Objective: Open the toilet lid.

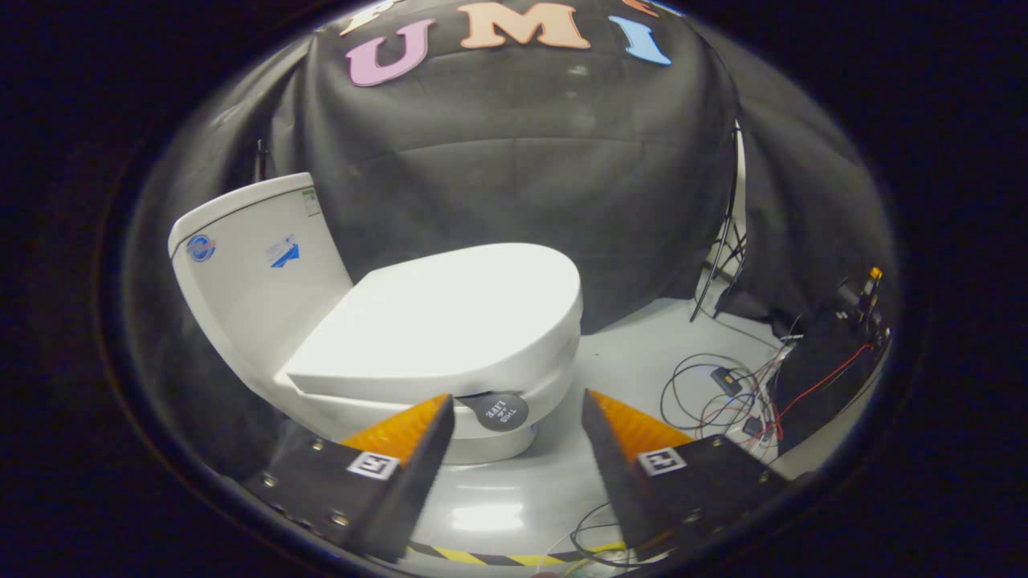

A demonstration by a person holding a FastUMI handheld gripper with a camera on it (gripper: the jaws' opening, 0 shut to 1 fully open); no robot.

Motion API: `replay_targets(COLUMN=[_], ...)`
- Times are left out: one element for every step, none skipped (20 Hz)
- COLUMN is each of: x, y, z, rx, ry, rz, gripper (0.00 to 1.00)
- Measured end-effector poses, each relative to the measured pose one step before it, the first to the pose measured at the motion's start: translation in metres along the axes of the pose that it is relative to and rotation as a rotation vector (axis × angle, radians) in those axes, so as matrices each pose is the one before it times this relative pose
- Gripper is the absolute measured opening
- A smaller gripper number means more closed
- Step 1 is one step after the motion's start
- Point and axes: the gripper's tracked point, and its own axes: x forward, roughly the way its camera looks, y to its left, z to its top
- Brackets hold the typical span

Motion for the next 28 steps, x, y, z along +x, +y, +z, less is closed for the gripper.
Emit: replay_targets(x=[0.01455, 0.01002, 0.00776, 0.00504, 0.0052, 0.00655, 0.00404, 0.00824, 0.00173, 0.00237, -0.0002, 0.0025, -0.0003, -0.00081, -0.00046, 0.00096, 0.00314, 0.01896, -0.01266, 0.00078, -0.00482, -0.00354, -0.00282, -0.00148, -0.00302, -0.00227, -0.0018, -0.00092], y=[-0.00308, -0.00242, -0.00187, -0.0021, -0.00343, -0.00243, -0.0019, 0.00151, 0.00637, 0.00414, 0.00205, 0.00096, 0.0021, 0.00071, 0.00087, 0.00103, -0.00188, 0.00065, 0.00048, 0.00041, 0.00245, 0.00041, 0.00271, 0.00336, 0.00464, 0.00536, 0.00426, 0.00257], z=[-0.00561, -0.00451, -0.00393, -0.00338, -0.00361, -0.00282, -0.00253, -0.00297, 0.00034, -0.00273, -0.00183, 0.00176, 0.00165, 0.00013, -0.00238, 0.00044, -0.00081, -0.01697, 0.01732, 0.00407, 0.00124, 0.00195, -0.00044, 0.00133, 0.00061, 0.0005, 0.00025, -0.00022], rx=[0.04669, 0.05492, 0.07101, 0.07367, 0.06349, 0.04621, 0.03752, 0.04231, 0.0435, 0.05053, 0.04988, 0.03889, 0.03569, 0.0225, 0.01414, 0.01207, 0.01753, 0.05509, 0.02758, -0.00822, -0.03831, -0.05477, -0.05922, -0.05358, -0.03151, -0.02351, -0.01225, 0.00065], ry=[0.02746, 0.02924, 0.02505, 0.01602, 0.01405, 0.02166, 0.02496, 0.01851, 0.01792, 0.01871, 0.00709, 0.00138, -0.00213, 0.01315, 0.01059, 0.00652, 0.0011, -0.01039, 0.01002, 0.00086, -0.00065, -0.00449, -0.00452, -0.00434, -0.01, -0.00588, -0.00206, 0.00491], rz=[0.00251, 0.00104, 0.01559, 0.00296, 0.01015, 0.01408, 0.01862, 0.02202, 0.04993, 0.02828, 0.00673, 0.01862, 0.01865, 0.0121, 0.01292, 0.01244, -0.00335, 0.01051, 0.01289, 0.00516, -0.00743, -0.01637, -0.01875, -0.0097, -0.00301, 0.00399, 0.00546, 0.00677], gripper=[0.8, 0.73, 0.73, 0.73, 0.77, 0.77, 0.77, 0.69, 0.61, 0.52, 0.37, 0.21, 0.21, 0.2, 0.2, 0.2, 0.2, 0.2, 0.13, 0.05, 0.03, 0.03, 0.03, 0.03, 0.04, 0.04, 0.04, 0.04])
